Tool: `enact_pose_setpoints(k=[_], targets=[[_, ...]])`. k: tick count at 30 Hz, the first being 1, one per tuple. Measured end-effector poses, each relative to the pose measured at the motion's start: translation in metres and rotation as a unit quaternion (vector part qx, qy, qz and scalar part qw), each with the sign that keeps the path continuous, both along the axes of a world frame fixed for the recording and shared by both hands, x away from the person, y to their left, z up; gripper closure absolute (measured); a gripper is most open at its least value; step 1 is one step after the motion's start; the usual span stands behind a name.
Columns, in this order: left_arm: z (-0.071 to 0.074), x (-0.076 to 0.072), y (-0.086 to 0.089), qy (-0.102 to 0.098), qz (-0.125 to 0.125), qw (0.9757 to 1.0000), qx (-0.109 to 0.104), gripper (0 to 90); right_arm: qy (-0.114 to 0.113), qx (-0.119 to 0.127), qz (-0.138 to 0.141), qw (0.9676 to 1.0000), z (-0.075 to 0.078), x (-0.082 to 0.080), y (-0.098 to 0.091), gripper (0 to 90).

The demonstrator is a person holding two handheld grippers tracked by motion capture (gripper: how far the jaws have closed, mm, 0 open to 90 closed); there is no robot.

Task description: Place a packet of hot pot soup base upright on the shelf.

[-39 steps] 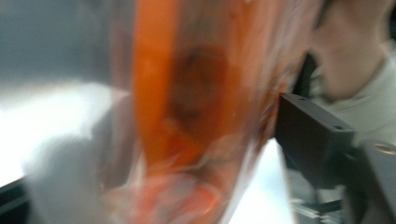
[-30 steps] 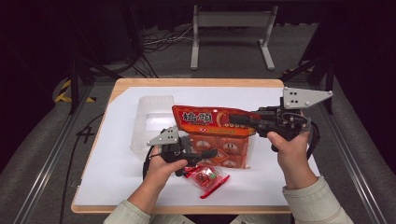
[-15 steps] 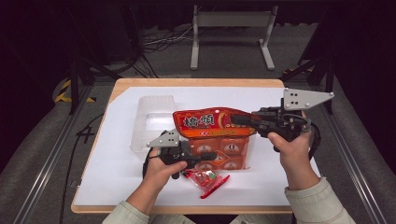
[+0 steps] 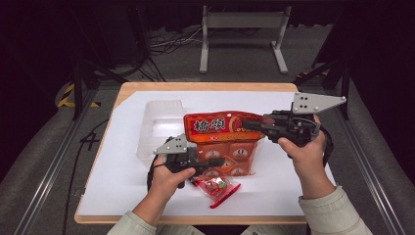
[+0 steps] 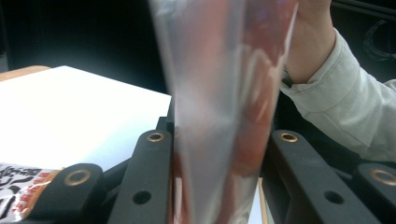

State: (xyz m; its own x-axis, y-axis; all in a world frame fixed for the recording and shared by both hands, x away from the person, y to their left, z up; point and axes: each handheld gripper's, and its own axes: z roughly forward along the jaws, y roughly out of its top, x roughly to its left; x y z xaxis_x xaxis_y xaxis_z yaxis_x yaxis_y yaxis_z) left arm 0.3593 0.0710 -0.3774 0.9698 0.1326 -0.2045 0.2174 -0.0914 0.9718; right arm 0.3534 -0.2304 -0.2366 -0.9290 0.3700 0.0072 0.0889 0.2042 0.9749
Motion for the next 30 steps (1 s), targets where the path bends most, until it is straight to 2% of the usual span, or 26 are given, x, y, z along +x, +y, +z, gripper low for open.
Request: enact_pose_setpoints(k=[2,4,6,10,14,18,23,25,27,28,30], targets=[[0.002,0.000,0.001,-0.004,0.008,0.9999,0.007,71.5,0.001,0.002,-0.007,1.0000,0.000,0.000,0.000,73.1],[0.002,0.001,0.004,-0.009,0.015,0.9998,0.011,71.5,0.004,0.017,-0.005,0.9998,0.002,-0.001,-0.003,65.9],[0.002,0.002,0.006,-0.005,0.018,0.9998,0.007,71.6,0.005,0.025,-0.021,0.9995,0.003,-0.003,-0.007,57.2],[0.005,0.004,0.012,-0.006,0.025,0.9997,-0.002,71.5,0.010,0.031,-0.061,0.9976,0.001,-0.006,-0.020,46.2],[0.012,0.005,0.018,-0.013,0.038,0.9992,-0.005,71.5,0.011,0.015,-0.090,0.9958,-0.011,-0.008,-0.032,42.8],[0.018,0.005,0.024,-0.016,0.057,0.9983,0.002,71.5,0.017,0.001,-0.115,0.9933,-0.024,-0.007,-0.041,42.2],[0.024,0.004,0.032,-0.023,0.066,0.9975,-0.004,71.5,0.009,-0.027,-0.157,0.9871,-0.041,-0.010,-0.052,39.4],[0.027,0.004,0.035,-0.028,0.073,0.9969,-0.003,71.5,0.008,-0.040,-0.176,0.9835,-0.047,-0.007,-0.058,38.2],[0.028,0.004,0.038,-0.023,0.079,0.9966,-0.007,71.5,0.010,-0.041,-0.190,0.9809,-0.050,-0.004,-0.063,38.8],[0.028,0.004,0.038,-0.023,0.079,0.9966,-0.007,71.5,0.010,-0.041,-0.190,0.9809,-0.050,-0.004,-0.063,38.8],[0.029,0.005,0.042,-0.025,0.084,0.9961,-0.012,71.6,0.025,-0.035,-0.193,0.9803,-0.055,0.000,-0.067,39.2]])
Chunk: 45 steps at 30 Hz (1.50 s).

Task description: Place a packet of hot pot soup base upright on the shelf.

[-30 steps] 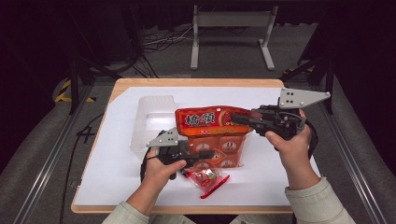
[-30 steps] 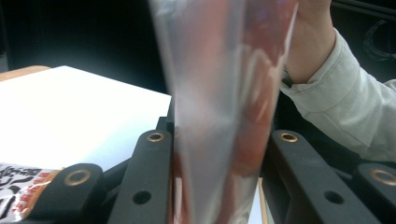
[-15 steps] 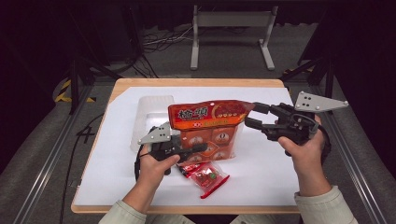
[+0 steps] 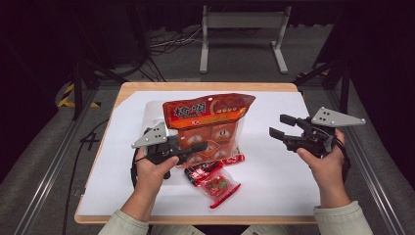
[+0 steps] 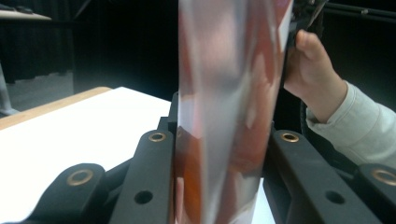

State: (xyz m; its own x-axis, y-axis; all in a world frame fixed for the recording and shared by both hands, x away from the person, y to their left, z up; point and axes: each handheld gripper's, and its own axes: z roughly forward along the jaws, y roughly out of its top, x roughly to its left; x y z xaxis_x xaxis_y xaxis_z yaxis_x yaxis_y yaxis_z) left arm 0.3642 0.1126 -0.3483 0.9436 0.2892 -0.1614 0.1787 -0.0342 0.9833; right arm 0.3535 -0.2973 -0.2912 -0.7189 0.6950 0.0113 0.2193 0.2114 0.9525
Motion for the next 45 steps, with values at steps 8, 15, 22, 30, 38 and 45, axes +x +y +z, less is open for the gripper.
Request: enact_pose_setpoints(k=[8,15,22,30,38,45], targets=[[0.012,0.004,0.014,-0.018,0.024,0.9996,0.003,71.5,0.019,-0.010,-0.004,0.9998,-0.012,0.007,-0.009,39.2],[0.021,0.014,0.021,-0.042,0.041,0.9982,0.013,71.5,0.037,-0.011,-0.021,0.9990,-0.024,0.009,-0.023,40.2],[0.024,0.031,0.027,-0.049,0.057,0.9969,0.025,71.5,0.061,-0.012,-0.026,0.9977,-0.034,0.009,-0.029,40.1],[0.025,0.055,0.039,-0.033,0.082,0.9959,0.020,71.4,0.068,0.009,-0.014,0.9975,-0.034,0.009,-0.032,37.7],[0.029,0.073,0.046,-0.014,0.104,0.9945,0.007,71.4,0.078,0.022,-0.004,0.9967,-0.037,0.013,-0.034,37.5],[0.030,0.088,0.054,0.009,0.122,0.9924,-0.009,71.4,0.085,0.035,0.004,0.9958,-0.037,0.014,-0.037,36.3]])
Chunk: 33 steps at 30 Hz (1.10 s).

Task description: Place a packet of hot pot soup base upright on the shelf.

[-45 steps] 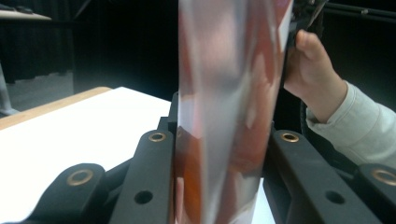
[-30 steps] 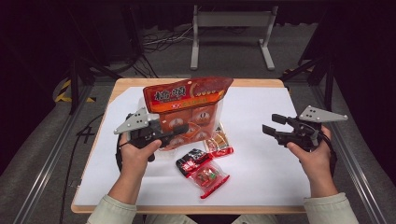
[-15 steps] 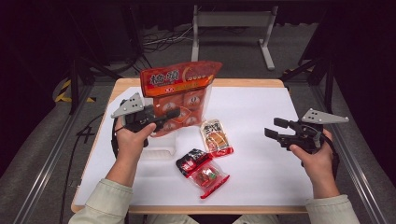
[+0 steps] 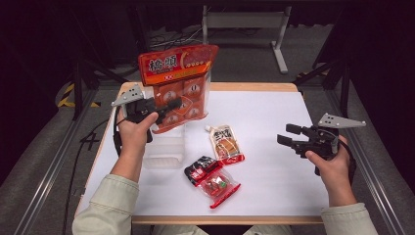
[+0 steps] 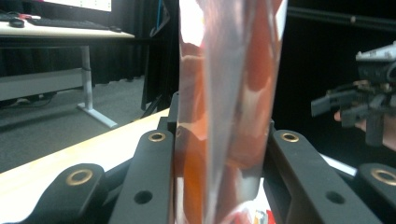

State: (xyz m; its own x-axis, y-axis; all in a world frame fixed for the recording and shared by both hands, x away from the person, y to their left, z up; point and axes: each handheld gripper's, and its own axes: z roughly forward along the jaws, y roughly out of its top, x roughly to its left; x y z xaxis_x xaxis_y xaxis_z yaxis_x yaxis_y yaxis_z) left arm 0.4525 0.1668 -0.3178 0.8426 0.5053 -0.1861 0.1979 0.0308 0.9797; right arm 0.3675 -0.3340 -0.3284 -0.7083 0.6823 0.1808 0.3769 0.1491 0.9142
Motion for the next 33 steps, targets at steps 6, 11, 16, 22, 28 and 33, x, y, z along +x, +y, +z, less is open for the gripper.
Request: enact_pose_setpoints(k=[6,11,16,22,28,33], targets=[[-0.001,0.007,0.004,0.009,0.013,0.9999,-0.001,71.4,0.002,-0.001,0.002,1.0000,-0.001,0.001,0.000,36.1],[-0.002,0.011,0.007,0.009,0.020,0.9998,0.000,71.4,0.008,-0.002,0.009,0.9999,-0.004,0.002,0.000,35.8],[-0.007,0.015,0.016,0.010,0.043,0.9989,0.014,71.4,0.009,0.000,0.012,0.9999,-0.004,0.004,0.000,35.7],[-0.014,0.020,0.022,0.009,0.063,0.9980,0.009,71.4,0.012,-0.005,0.018,0.9997,-0.007,0.005,0.001,35.5],[-0.022,0.024,0.028,0.012,0.078,0.9967,0.017,71.4,0.012,-0.007,0.022,0.9997,-0.008,0.006,0.001,35.2],[-0.027,0.026,0.033,0.020,0.085,0.9958,0.028,71.4,0.014,-0.007,0.022,0.9996,-0.008,0.006,0.002,35.1]])
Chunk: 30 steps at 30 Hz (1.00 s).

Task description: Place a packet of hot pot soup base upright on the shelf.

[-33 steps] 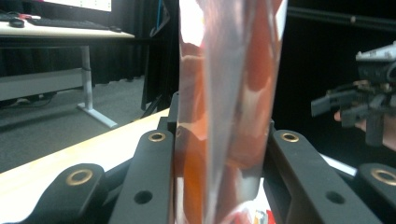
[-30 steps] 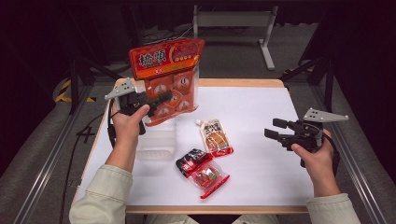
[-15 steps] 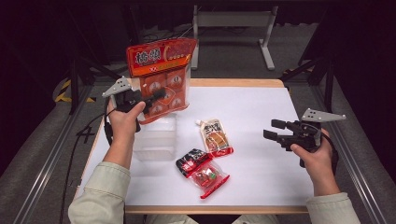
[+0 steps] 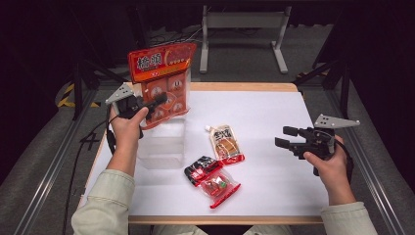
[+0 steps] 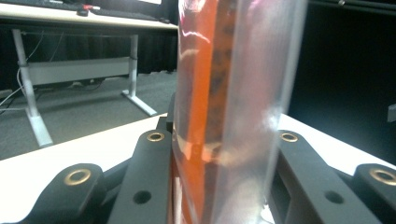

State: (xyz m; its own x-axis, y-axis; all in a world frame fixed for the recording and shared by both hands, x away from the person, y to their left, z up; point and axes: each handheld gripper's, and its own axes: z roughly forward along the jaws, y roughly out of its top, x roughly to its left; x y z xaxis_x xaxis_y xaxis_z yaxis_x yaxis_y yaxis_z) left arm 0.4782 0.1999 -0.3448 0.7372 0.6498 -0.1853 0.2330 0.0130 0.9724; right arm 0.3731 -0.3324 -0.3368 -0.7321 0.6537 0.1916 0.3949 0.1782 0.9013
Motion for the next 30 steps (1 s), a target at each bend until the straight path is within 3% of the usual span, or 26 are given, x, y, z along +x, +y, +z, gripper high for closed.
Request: enact_pose_setpoints(k=[7,23,28,30], targets=[[-0.006,0.002,0.005,0.012,0.010,0.9999,0.003,71.3,-0.001,-0.003,0.004,1.0000,0.000,0.000,0.002,34.9],[-0.011,0.010,-0.003,0.032,0.026,0.9989,0.023,71.2,-0.007,0.000,0.009,0.9999,0.001,-0.002,0.002,34.9],[-0.015,0.012,-0.008,0.040,0.049,0.9957,0.067,71.2,-0.008,-0.002,0.012,0.9999,0.001,-0.002,0.004,34.8],[-0.019,0.014,-0.009,0.045,0.048,0.9961,0.059,71.2,-0.008,-0.003,0.013,0.9999,0.001,-0.002,0.005,34.8]])
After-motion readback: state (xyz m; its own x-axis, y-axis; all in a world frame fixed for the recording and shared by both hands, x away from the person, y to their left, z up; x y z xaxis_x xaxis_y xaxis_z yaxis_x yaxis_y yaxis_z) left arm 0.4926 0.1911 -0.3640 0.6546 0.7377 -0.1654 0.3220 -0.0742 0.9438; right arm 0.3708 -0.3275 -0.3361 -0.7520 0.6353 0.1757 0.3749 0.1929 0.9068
